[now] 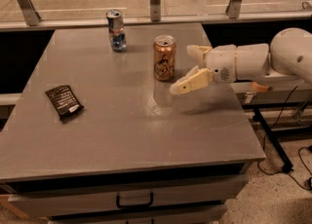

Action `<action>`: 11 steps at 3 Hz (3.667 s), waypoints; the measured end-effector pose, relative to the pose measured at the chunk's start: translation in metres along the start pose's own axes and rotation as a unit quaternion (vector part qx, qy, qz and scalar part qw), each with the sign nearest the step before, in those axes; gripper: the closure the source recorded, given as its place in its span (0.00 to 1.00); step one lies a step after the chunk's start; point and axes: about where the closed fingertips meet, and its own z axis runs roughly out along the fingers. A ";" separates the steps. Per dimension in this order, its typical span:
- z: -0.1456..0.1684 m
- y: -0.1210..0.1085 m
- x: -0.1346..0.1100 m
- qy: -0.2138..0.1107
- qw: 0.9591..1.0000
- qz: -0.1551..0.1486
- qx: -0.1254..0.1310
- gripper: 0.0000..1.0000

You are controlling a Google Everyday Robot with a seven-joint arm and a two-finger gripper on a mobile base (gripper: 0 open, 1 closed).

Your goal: Knock orange can over

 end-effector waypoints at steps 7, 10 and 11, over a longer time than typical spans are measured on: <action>0.064 -0.008 -0.058 0.282 0.937 -0.187 -0.086 1.00; 0.055 0.001 -0.019 0.436 0.871 -0.200 -0.108 0.59; 0.055 0.004 -0.008 0.447 0.867 -0.192 -0.108 0.35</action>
Offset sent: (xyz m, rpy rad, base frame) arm 0.0605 0.0454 0.0006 0.0621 -0.1098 0.1323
